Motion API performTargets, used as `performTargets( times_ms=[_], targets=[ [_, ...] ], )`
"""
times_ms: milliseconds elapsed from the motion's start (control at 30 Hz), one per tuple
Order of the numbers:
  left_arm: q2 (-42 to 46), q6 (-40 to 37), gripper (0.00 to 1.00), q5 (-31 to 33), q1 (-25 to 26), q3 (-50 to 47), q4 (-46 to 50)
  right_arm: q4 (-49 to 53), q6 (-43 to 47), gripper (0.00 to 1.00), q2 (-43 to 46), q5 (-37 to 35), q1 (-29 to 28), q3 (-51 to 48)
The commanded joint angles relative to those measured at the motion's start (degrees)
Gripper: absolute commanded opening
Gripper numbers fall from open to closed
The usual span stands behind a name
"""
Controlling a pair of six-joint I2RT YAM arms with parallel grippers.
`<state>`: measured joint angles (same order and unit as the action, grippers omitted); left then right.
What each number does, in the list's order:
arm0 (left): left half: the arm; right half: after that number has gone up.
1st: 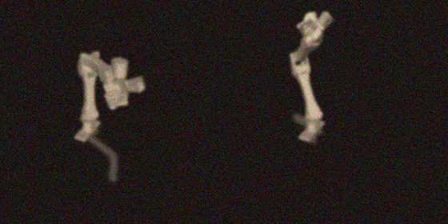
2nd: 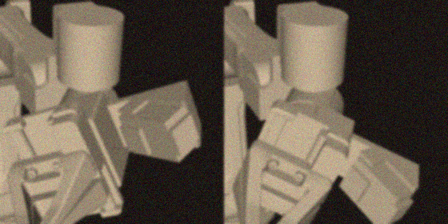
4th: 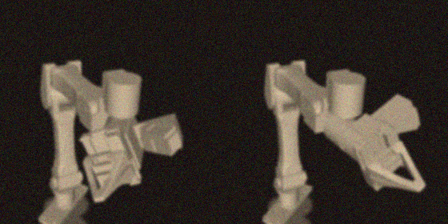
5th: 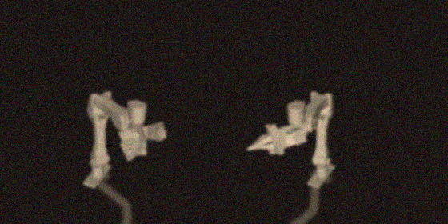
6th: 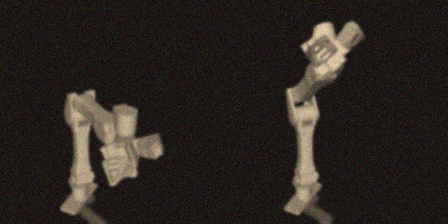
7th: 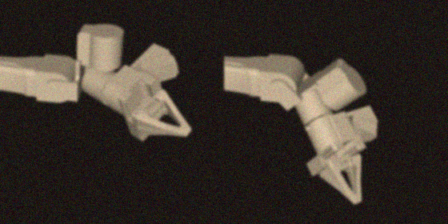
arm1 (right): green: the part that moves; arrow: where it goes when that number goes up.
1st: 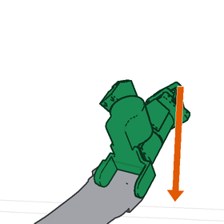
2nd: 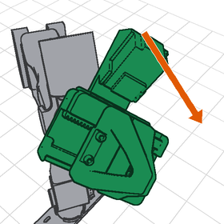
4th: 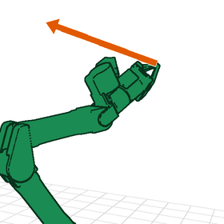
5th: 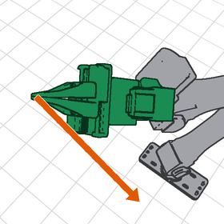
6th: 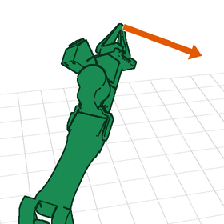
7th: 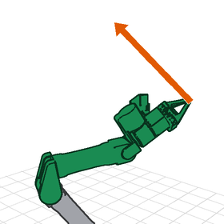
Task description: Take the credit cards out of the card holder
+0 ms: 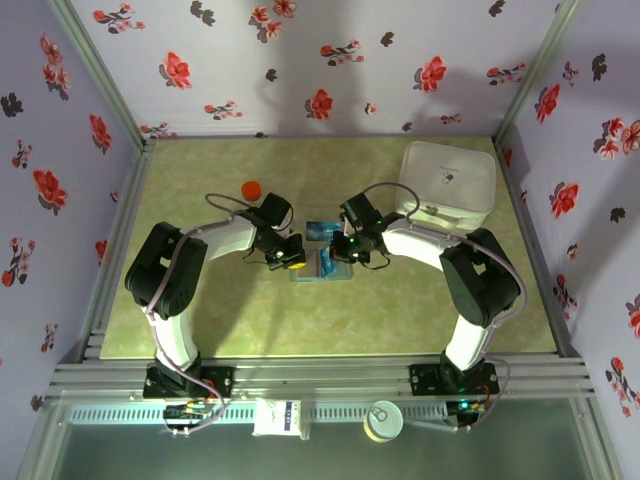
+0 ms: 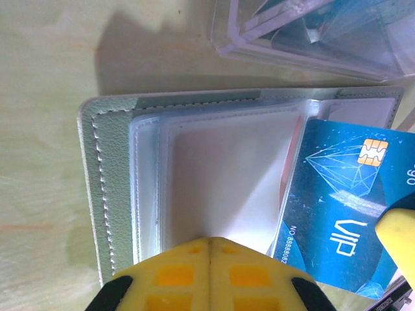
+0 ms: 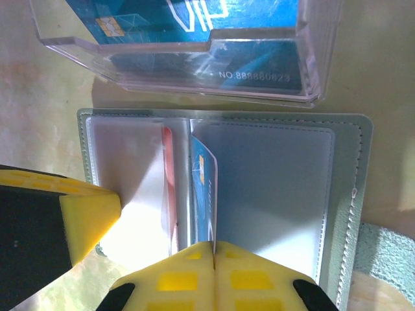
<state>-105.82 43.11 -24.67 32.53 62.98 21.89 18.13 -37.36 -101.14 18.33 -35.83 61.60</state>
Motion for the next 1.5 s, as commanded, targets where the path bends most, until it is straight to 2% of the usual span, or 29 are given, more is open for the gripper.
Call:
performTargets(
  times_ms=[0,267,500,767,1000,1167,1300,1467],
  targets=[
    [-0.21,-0.24,0.00,0.16,0.26,1.17,2.05,4.28,1.58,0.07,1.38,-3.32,-0.14,1.17],
    [-0.43,-0.34,0.00,-0.03,0.27,1.27,1.84,3.45,1.96,0.07,3.84,-1.31,-0.20,2.01],
    [-0.62,-0.31,0.00,0.05,0.37,0.12,1.48,10.12,10.96,0.04,4.75,-3.38,-0.02,6.52],
    [0.15,-1.28,0.00,1.20,0.34,0.13,2.78,18.66,29.34,0.00,4.54,-8.24,0.37,12.92],
    [0.67,-1.71,0.00,1.56,0.34,-0.06,3.47,23.04,49.35,0.00,0.83,-10.04,1.37,20.15],
    [0.95,-1.63,0.00,1.69,0.26,1.18,4.09,25.94,67.04,0.00,-2.37,-9.06,1.51,25.73],
    [2.22,-2.49,0.07,1.61,0.29,2.84,4.66,26.24,75.41,0.00,-6.18,-11.47,1.73,30.72],
    [3.85,-3.25,0.11,2.89,-0.14,3.23,6.26,35.83,83.15,0.00,-14.22,-7.90,3.11,44.27]
  ],
)
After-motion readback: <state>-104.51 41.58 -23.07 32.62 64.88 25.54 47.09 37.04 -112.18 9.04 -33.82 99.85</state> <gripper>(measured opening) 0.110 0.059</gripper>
